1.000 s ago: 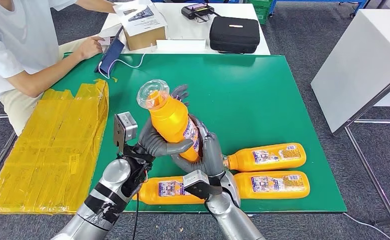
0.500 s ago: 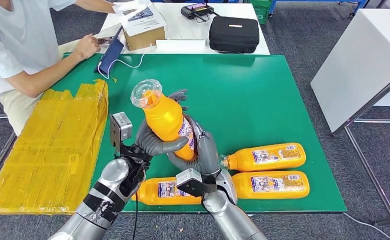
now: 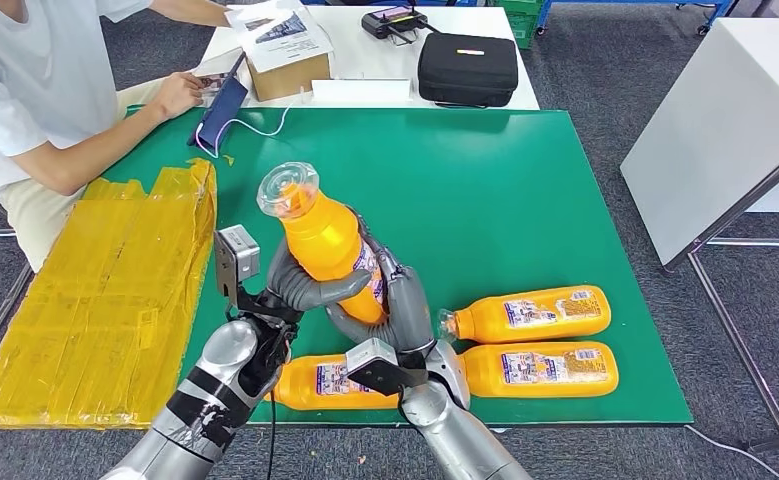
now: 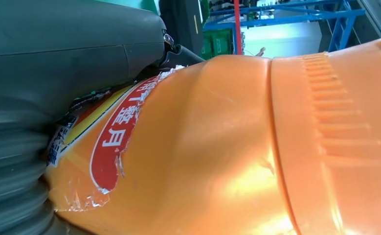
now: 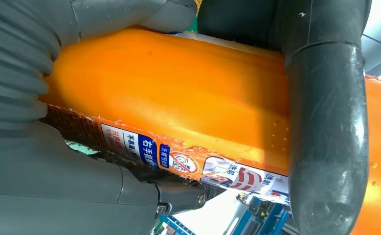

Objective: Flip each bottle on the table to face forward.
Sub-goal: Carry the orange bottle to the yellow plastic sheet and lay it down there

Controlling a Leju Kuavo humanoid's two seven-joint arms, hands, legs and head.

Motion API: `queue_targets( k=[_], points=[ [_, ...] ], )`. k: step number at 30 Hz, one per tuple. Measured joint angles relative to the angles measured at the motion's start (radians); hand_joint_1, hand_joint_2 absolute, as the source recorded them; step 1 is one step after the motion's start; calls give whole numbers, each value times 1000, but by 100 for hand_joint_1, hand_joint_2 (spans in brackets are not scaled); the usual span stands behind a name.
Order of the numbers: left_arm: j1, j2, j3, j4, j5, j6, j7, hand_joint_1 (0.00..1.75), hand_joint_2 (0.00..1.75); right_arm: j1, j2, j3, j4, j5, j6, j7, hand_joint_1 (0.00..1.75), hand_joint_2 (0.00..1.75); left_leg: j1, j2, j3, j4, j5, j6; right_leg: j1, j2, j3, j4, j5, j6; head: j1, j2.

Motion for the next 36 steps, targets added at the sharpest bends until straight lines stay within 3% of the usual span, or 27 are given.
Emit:
queue_targets(
  k=[2,3,11,13,18,23,29,32,36],
  points=[
    [1,0,0,-1,-5,14,-3,175,175,-1,0,1,2,-4,-2,1,39,175,0,0,0,0,0,0,0,0,0,0,0,0,0,0],
    [1,0,0,-3,-11,24,-5,175,175,0,0,2,2,-6,-3,2,16,175,0,0,0,0,0,0,0,0,0,0,0,0,0,0],
    [-3,3,1,-15,-64,88,-17,175,175,10,0,8,-8,-16,-5,6,0,175,0,0,0,0,0,0,0,0,0,0,0,0,0,0],
    [-6,4,3,-18,-148,184,-33,175,175,23,0,8,-34,-27,-3,11,0,175,0,0,0,0,0,0,0,0,0,0,0,0,0,0],
    [-67,29,65,10,-540,548,6,175,175,86,-14,14,-201,-48,31,63,0,175,0,0,0,0,0,0,0,0,0,0,0,0,0,0],
    [-138,71,185,118,-839,716,53,175,175,133,-37,13,-379,-69,46,89,0,175,1,1,0,0,1,-1,0,1,0,1,0,0,0,0],
    [-162,129,412,209,-1564,762,156,175,175,156,-72,3,-504,-116,35,90,0,175,0,3,0,0,1,-1,0,2,-1,0,0,0,0,0],
    [-182,165,483,289,-1623,762,189,175,175,159,-85,-2,-536,-130,32,94,0,175,0,4,0,0,1,-1,0,2,-2,0,0,-1,0,0],
    [-206,222,501,418,-1680,741,273,175,175,161,-97,-9,-562,-124,31,101,0,175,1,4,0,0,1,-2,1,2,-2,1,0,-1,0,0]
  ],
)
